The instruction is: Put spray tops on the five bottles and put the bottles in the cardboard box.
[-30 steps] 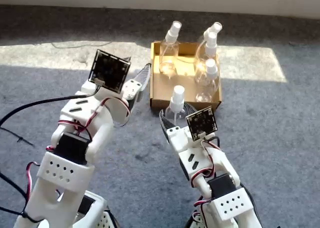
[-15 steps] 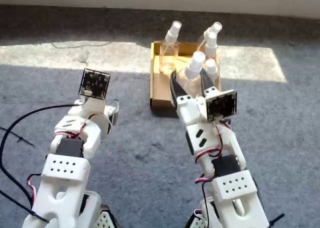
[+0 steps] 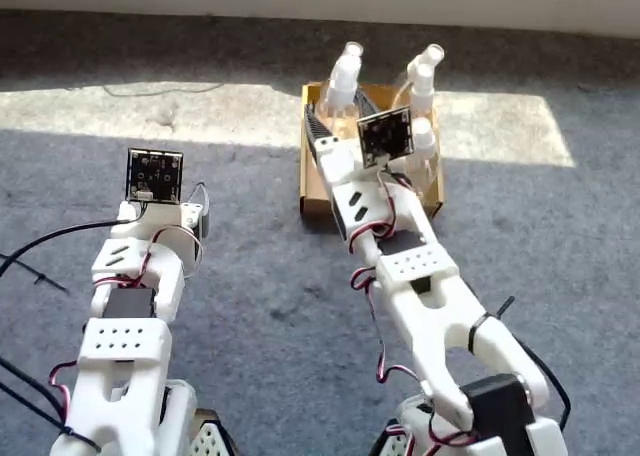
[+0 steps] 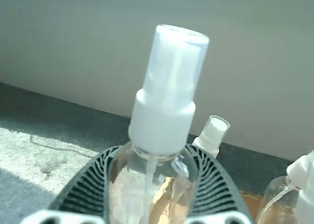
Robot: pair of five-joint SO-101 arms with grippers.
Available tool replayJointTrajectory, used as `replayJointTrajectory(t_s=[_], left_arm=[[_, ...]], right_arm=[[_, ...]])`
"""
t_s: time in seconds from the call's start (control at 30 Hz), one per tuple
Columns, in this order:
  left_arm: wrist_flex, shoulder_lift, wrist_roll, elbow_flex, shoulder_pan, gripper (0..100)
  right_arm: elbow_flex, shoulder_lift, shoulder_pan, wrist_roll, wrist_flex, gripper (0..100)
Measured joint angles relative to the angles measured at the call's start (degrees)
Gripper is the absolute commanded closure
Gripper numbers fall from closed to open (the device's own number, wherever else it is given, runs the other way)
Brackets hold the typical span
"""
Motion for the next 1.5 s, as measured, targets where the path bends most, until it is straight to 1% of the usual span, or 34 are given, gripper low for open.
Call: replayJointTrajectory(t_s=[0.13,0.43,0.67,1.07,1.23,1.43,1.5], left_arm=[[0.0,0.0,0.0,0.0,0.0,84],[0.0,0.0,0.0,0.7,0.6,84],[0.0,0.0,0.0,0.7,1.0,84],[0.0,0.0,0.0,0.7,1.0,84],[0.0,0.0,0.0,0.7,1.0,84],[0.0,0.0,0.0,0.7,1.0,84],[0.0,0.0,0.0,0.7,1.0,84]], right_arm=[[-0.1,5.7,0.2,-3.3,-3.9,99.4],[-0.4,14.5,0.4,-3.8,-10.3,99.4],[-0.9,17.9,2.3,-3.8,-10.5,99.4],[-5.0,23.9,2.1,-3.8,-10.5,99.4],[-5.0,24.4,2.1,-3.8,-13.5,99.4],[-5.0,24.4,2.1,-3.8,-13.9,99.4],[-5.0,24.4,2.1,-2.2,-13.9,99.4]])
